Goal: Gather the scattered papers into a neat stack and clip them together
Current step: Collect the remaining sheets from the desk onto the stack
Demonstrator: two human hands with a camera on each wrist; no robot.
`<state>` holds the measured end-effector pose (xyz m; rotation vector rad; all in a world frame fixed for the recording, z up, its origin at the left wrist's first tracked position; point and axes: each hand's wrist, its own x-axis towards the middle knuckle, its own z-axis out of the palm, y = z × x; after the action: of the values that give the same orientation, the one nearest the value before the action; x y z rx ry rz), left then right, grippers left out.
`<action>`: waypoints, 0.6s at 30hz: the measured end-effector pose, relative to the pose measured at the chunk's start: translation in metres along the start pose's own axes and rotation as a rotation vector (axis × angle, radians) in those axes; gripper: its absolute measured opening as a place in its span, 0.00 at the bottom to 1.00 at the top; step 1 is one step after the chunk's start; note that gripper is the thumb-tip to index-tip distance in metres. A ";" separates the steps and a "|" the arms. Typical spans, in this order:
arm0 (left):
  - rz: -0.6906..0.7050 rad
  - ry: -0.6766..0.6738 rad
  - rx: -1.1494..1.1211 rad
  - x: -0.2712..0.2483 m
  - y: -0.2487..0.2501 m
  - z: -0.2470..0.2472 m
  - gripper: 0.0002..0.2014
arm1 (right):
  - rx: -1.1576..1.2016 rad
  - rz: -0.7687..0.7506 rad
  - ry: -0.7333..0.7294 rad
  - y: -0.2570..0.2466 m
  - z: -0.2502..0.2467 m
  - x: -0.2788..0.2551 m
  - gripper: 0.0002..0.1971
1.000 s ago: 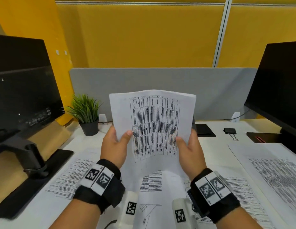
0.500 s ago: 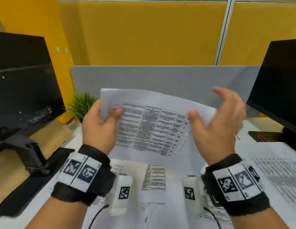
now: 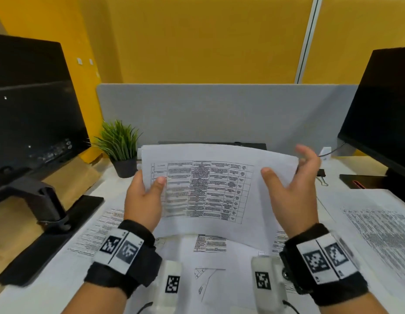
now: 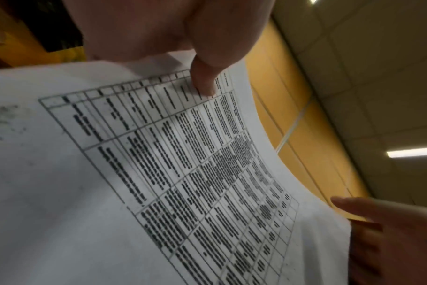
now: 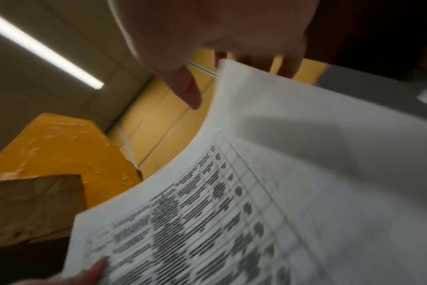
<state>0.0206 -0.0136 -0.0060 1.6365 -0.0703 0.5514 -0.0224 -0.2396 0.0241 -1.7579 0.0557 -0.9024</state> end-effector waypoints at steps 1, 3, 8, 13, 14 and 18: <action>0.060 0.003 0.031 0.002 0.010 0.001 0.09 | -0.180 -0.132 0.061 -0.008 -0.003 0.004 0.34; 0.221 -0.034 0.119 0.006 0.034 0.001 0.05 | -0.469 -0.380 0.000 -0.027 -0.006 0.012 0.38; 0.644 0.134 0.415 0.003 0.077 0.013 0.17 | -0.364 -0.430 -0.419 -0.043 -0.005 0.038 0.12; 0.165 0.159 -0.245 0.023 0.069 0.003 0.63 | 0.079 -0.236 -0.309 -0.038 -0.015 0.038 0.07; 0.035 0.021 -0.401 0.024 0.064 0.001 0.57 | 0.181 -0.182 -0.297 -0.037 -0.014 0.036 0.07; -0.065 -0.151 -0.303 0.017 0.051 0.008 0.18 | 0.304 -0.149 -0.192 -0.037 -0.002 0.028 0.11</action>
<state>0.0198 -0.0242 0.0479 1.3767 -0.2021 0.3472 -0.0177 -0.2393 0.0699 -1.5684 -0.3252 -0.7974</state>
